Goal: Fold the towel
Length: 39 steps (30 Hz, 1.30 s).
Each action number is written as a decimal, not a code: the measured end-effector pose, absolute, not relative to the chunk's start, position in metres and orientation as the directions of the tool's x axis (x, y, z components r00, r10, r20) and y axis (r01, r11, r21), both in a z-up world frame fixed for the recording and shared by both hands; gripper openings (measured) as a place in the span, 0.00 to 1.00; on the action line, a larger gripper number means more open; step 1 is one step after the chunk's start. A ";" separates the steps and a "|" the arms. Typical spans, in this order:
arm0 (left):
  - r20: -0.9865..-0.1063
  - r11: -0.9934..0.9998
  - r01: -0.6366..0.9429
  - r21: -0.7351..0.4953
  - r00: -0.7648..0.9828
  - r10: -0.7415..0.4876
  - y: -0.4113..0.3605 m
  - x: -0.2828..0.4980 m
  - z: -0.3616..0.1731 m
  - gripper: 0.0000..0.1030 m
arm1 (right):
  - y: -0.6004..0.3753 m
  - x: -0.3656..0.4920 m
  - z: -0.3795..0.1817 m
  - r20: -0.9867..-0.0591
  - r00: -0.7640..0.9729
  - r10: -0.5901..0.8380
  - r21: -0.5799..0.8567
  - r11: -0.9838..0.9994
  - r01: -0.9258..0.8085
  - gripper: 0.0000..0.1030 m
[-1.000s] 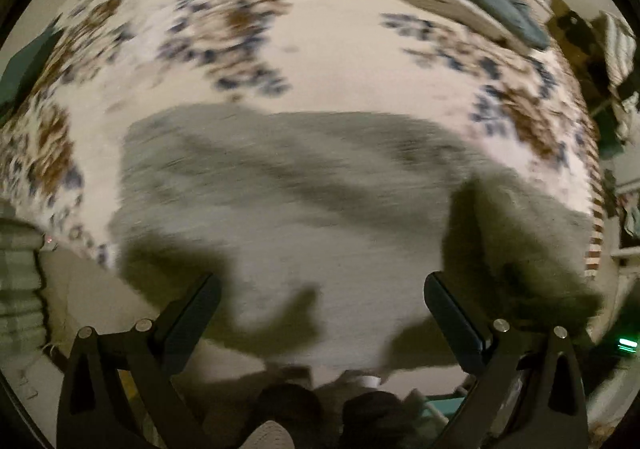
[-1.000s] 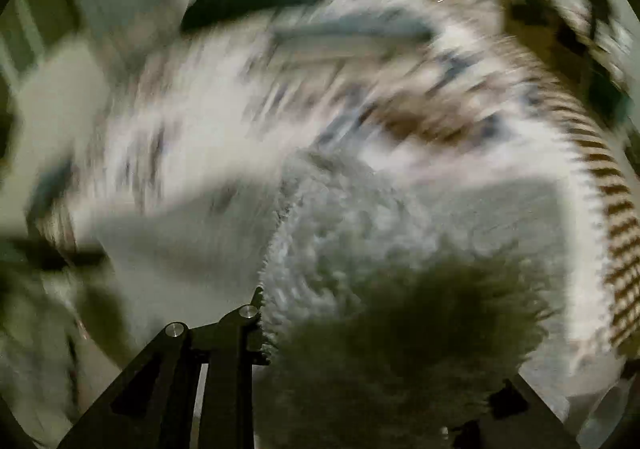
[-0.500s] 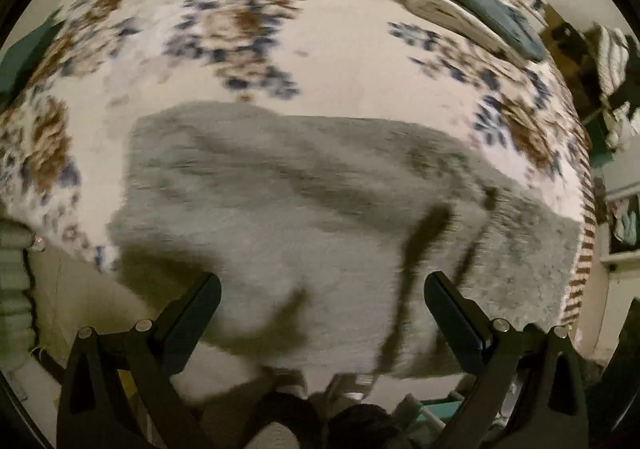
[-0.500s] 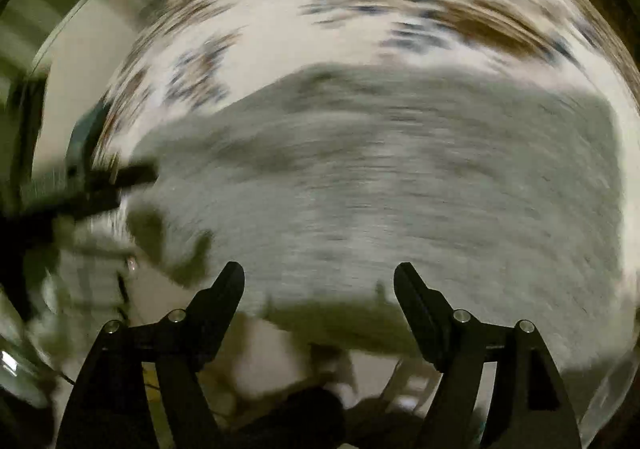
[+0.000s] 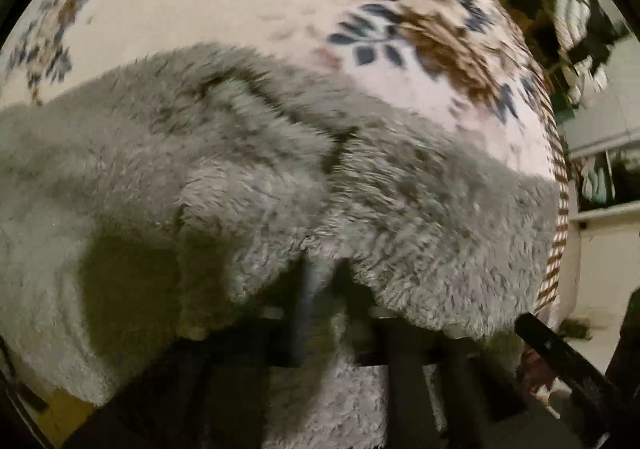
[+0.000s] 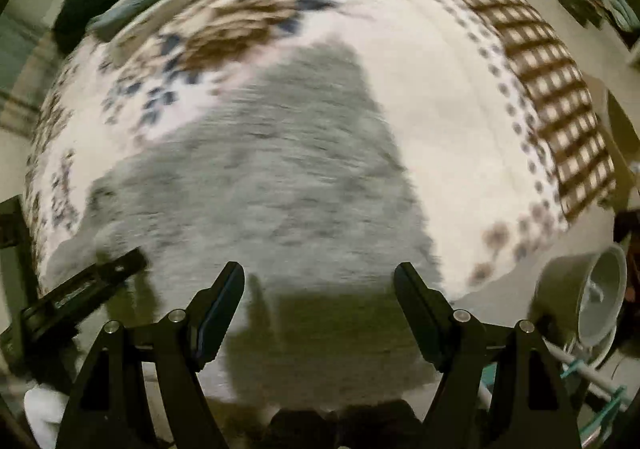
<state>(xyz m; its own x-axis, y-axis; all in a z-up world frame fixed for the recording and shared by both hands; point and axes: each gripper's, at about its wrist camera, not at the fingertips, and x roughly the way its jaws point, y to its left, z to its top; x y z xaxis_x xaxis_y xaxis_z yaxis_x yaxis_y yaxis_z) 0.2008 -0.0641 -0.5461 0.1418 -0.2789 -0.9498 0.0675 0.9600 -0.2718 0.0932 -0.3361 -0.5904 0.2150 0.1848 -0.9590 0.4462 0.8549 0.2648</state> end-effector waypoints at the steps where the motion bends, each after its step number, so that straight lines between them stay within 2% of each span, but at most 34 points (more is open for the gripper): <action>1: -0.941 0.956 0.085 -0.281 0.170 -0.291 -0.064 0.196 -0.539 0.04 | -0.343 0.087 -0.596 -0.961 0.206 0.186 0.264 0.844 0.468 0.77; 9: -0.916 0.958 0.063 -0.280 0.280 -0.287 -0.014 0.158 -0.482 0.03 | -0.360 0.067 -0.597 -0.949 0.224 0.221 0.307 0.811 0.498 0.77; 14: -0.941 0.970 -0.006 -0.241 0.247 -0.232 0.002 0.153 -0.504 0.04 | -0.346 0.087 -0.582 -0.945 0.230 0.233 0.312 0.852 0.421 0.77; 18: -0.950 0.970 -0.036 -0.239 0.214 -0.227 0.004 0.154 -0.526 0.04 | -0.327 0.110 -0.571 -0.936 0.219 0.275 0.337 0.879 0.338 0.77; 23: -0.931 0.964 -0.012 -0.265 0.261 -0.253 0.001 0.144 -0.505 0.04 | -0.277 0.158 -0.540 -0.853 0.197 0.484 0.513 0.848 0.137 0.77; 26: -0.929 0.963 -0.005 -0.269 0.265 -0.258 -0.002 0.138 -0.501 0.04 | -0.229 0.200 -0.539 -0.818 0.079 0.570 0.575 0.815 0.073 0.77; 27: -0.931 0.963 -0.006 -0.269 0.260 -0.258 -0.003 0.136 -0.501 0.04 | -0.214 0.209 -0.542 -0.815 0.047 0.578 0.580 0.814 0.044 0.77; 29: -0.932 0.962 -0.016 -0.274 0.252 -0.261 -0.002 0.134 -0.504 0.03 | -0.181 0.225 -0.546 -0.867 -0.002 0.498 0.496 0.865 -0.071 0.75; 30: -0.931 0.960 -0.021 -0.279 0.250 -0.265 -0.001 0.132 -0.504 0.03 | -0.158 0.230 -0.550 -0.906 -0.031 0.423 0.421 0.891 -0.172 0.68; 31: -0.930 0.958 -0.028 -0.284 0.249 -0.269 0.000 0.131 -0.504 0.03 | -0.144 0.230 -0.553 -0.923 -0.046 0.381 0.381 0.896 -0.227 0.30; 32: -0.929 0.957 -0.032 -0.289 0.251 -0.272 0.001 0.130 -0.504 0.03 | -0.133 0.231 -0.557 -0.938 -0.062 0.342 0.345 0.899 -0.269 0.04; 35: -0.921 0.948 -0.049 -0.313 0.261 -0.290 0.007 0.129 -0.500 0.04 | -0.120 0.233 -0.554 -0.952 -0.055 0.302 0.304 0.903 -0.304 0.04; 39: -0.907 0.936 -0.076 -0.345 0.283 -0.311 0.019 0.123 -0.488 0.03 | -0.112 0.236 -0.519 -0.925 -0.011 0.379 0.360 0.870 -0.338 0.04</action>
